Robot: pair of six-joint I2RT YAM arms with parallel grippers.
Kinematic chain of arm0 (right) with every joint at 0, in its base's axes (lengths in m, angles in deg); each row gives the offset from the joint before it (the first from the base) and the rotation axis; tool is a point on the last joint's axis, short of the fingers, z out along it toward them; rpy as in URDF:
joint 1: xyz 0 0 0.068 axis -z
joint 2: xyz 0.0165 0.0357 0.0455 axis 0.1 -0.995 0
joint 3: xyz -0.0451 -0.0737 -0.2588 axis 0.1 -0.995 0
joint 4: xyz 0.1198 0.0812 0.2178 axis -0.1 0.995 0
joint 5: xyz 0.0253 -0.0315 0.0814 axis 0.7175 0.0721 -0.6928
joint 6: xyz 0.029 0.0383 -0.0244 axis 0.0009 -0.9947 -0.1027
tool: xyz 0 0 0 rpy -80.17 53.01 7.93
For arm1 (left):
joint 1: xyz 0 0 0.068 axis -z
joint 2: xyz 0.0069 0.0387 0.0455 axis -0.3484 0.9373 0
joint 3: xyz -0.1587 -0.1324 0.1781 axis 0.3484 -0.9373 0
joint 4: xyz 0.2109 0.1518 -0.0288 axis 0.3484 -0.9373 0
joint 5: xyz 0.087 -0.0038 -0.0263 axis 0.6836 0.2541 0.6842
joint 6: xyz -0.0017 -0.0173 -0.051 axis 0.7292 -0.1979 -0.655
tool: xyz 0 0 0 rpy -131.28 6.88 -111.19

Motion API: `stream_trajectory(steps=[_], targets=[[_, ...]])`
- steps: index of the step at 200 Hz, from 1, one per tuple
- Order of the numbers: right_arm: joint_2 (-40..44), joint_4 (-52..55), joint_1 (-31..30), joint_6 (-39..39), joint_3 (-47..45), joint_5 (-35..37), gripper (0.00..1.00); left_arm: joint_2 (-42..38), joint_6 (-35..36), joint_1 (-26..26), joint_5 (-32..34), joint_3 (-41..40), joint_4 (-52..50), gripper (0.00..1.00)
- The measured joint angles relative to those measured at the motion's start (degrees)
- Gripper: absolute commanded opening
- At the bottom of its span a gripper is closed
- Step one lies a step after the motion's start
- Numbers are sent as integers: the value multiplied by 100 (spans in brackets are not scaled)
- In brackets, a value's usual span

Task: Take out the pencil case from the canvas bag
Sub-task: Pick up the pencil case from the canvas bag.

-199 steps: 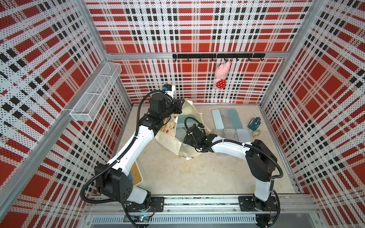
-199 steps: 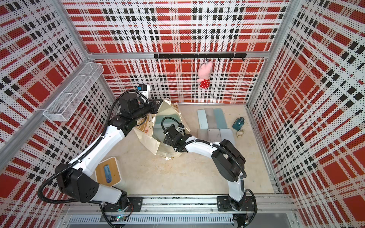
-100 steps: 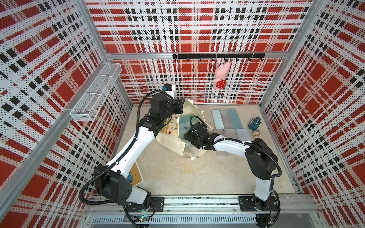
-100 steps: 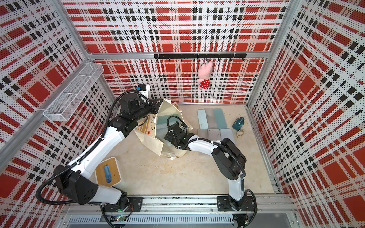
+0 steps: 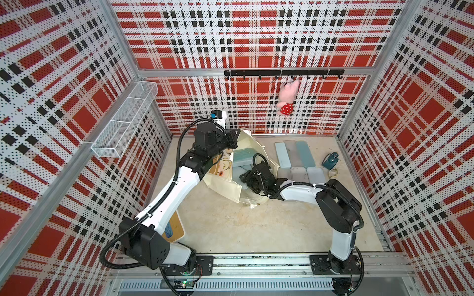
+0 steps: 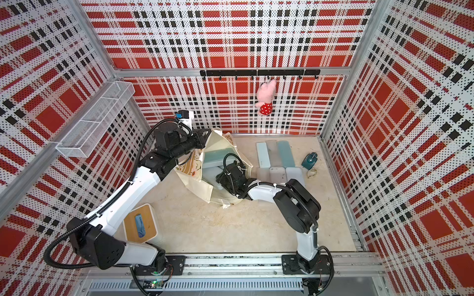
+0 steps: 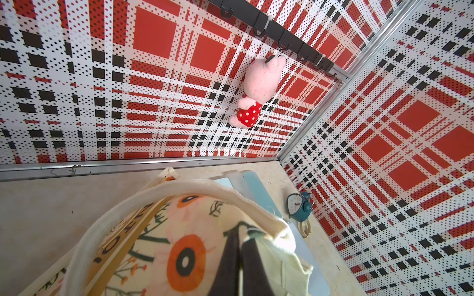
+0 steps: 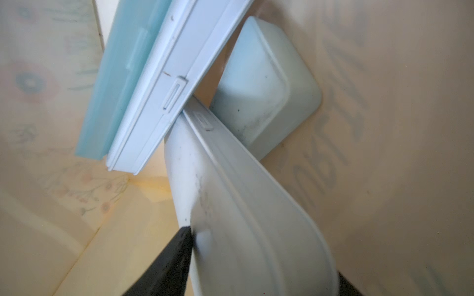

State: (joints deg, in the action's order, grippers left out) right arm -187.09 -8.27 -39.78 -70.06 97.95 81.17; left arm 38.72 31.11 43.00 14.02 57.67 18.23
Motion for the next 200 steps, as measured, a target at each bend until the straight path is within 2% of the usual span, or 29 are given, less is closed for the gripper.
stream_trajectory(steps=[75,113,200], targets=[[286,-643,0,15,-297,-37,40,0,4,0,42,-2,13,0],[424,-654,-7,127,-297,-42,37,0,2,0,57,0,15,0],[824,173,-168,1139,35,415,29,11,-129,-162,197,-186,227,0]])
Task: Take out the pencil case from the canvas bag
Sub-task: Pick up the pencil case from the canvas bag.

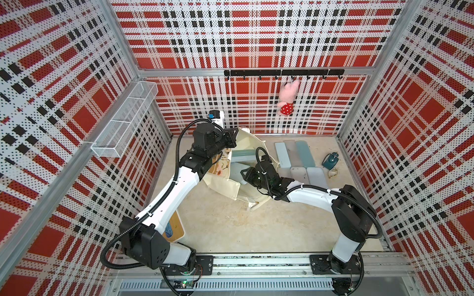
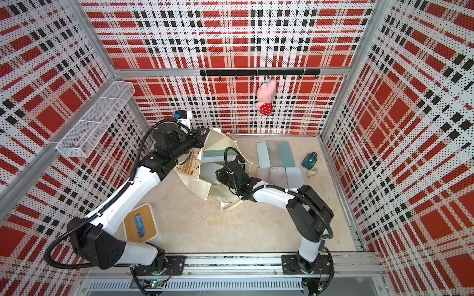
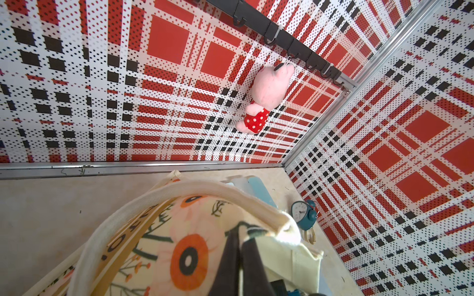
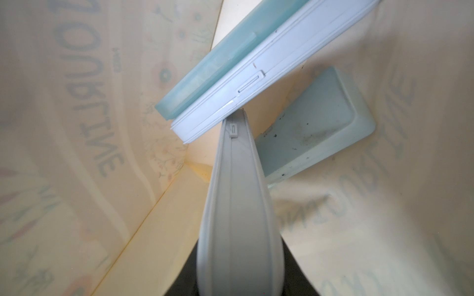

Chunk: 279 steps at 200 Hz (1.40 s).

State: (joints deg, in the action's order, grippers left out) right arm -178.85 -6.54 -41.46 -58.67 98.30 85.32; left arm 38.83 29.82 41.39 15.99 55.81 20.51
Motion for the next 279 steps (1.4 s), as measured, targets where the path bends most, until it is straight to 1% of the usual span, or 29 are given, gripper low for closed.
stream_trajectory(steps=[40,64,136,191,208,228,279], targets=[[238,238,-4,634,-9,44,28,2,-105,-138,-15,-107,177,0],[516,282,-4,999,-197,52,26,13,-127,-236,-42,-107,238,0],[1353,264,-4,1801,-710,39,26,247,-144,-518,-227,-103,428,0],[2286,247,15,2494,-1189,48,22,365,-63,-610,-299,39,387,0],[2664,168,42,2664,-1453,37,18,380,-33,-745,-297,105,337,0],[3121,129,125,2822,-1731,13,17,424,20,-935,-286,201,267,0],[3746,138,225,3204,-1801,11,15,723,188,-1174,-173,640,-33,0]])
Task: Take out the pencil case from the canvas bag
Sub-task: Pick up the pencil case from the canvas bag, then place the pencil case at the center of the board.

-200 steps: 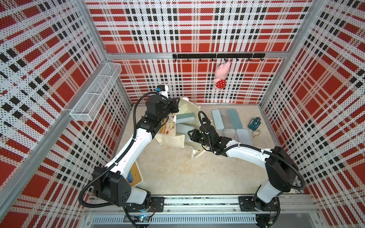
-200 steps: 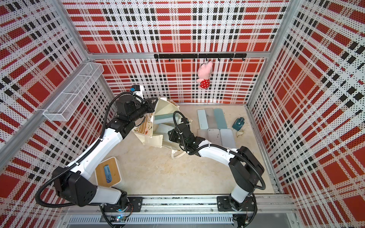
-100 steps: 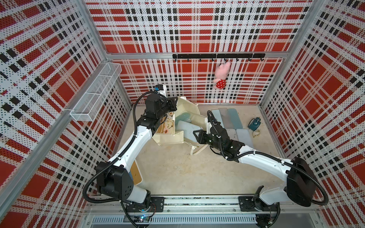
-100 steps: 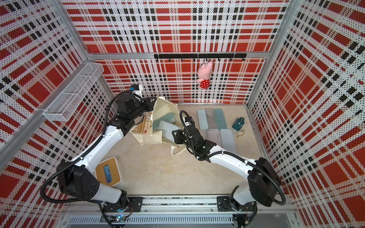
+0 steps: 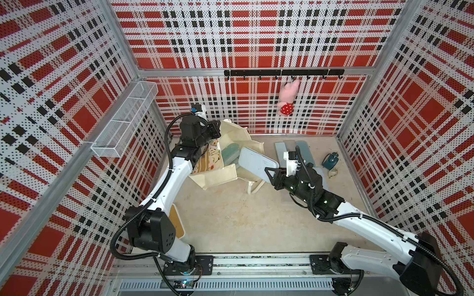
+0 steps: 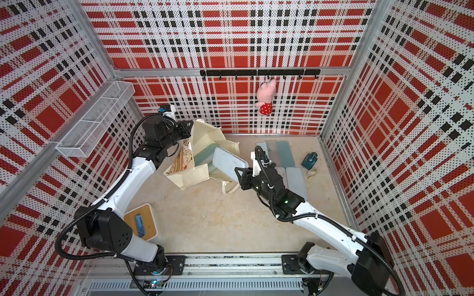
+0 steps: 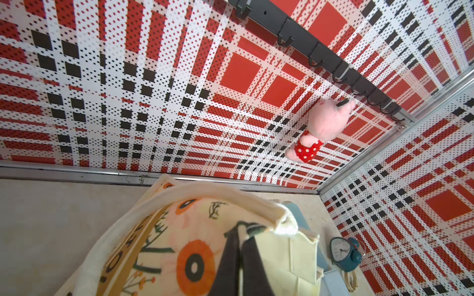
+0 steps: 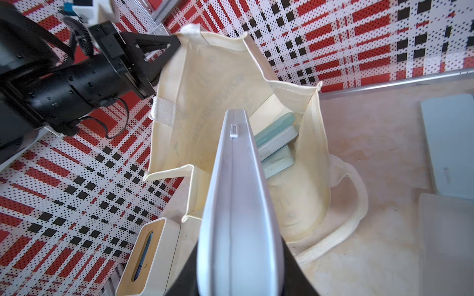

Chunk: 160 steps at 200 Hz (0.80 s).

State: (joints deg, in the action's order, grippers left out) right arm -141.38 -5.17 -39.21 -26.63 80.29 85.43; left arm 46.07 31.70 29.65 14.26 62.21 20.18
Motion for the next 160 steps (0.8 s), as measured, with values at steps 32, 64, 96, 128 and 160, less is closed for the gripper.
stream_trajectory(steps=[32,64,96,128,160], targets=[[221,44,2,179,0,66,14,140,122,-155,153,317,-310,0],[350,125,9,369,0,251,11,190,236,-404,225,557,-595,0],[376,225,15,566,22,656,5,190,350,-621,227,715,-837,0],[330,229,68,472,72,1399,6,190,391,-839,227,782,-990,0],[-114,81,240,-103,223,2033,8,238,385,-1108,175,1032,-1250,0]])
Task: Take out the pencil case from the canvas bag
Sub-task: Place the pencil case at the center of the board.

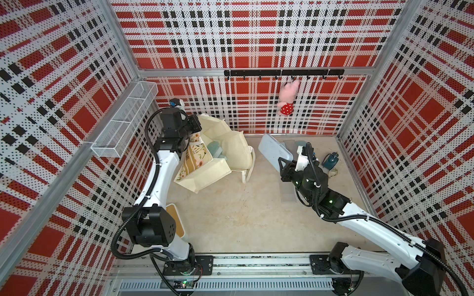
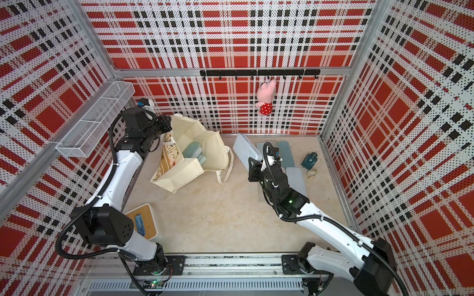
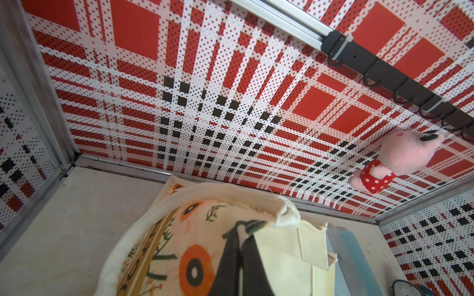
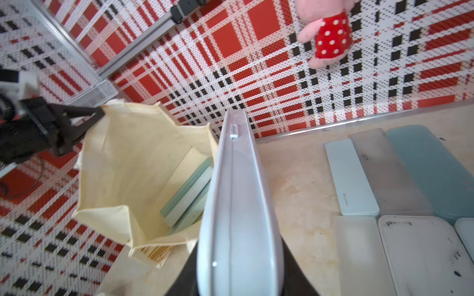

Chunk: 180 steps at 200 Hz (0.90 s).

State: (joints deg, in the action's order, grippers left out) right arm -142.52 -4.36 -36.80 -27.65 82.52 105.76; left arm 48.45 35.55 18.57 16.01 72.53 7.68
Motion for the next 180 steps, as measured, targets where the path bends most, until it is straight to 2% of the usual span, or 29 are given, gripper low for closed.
stream_trajectory(steps=[40,78,118,180], targets=[[-929,-378,367,-1211,2,348,8,212,13,-153,-170,717,-240,0],[-1908,-535,579,-2288,299,422,11,214,15,-162,-557,984,-232,0],[-2811,-868,699,-3025,894,417,8,181,-7,-162,-866,914,-225,0],[-4159,-1263,1012,-4015,1718,127,10,-365,-249,-22,-1202,149,-155,0]])
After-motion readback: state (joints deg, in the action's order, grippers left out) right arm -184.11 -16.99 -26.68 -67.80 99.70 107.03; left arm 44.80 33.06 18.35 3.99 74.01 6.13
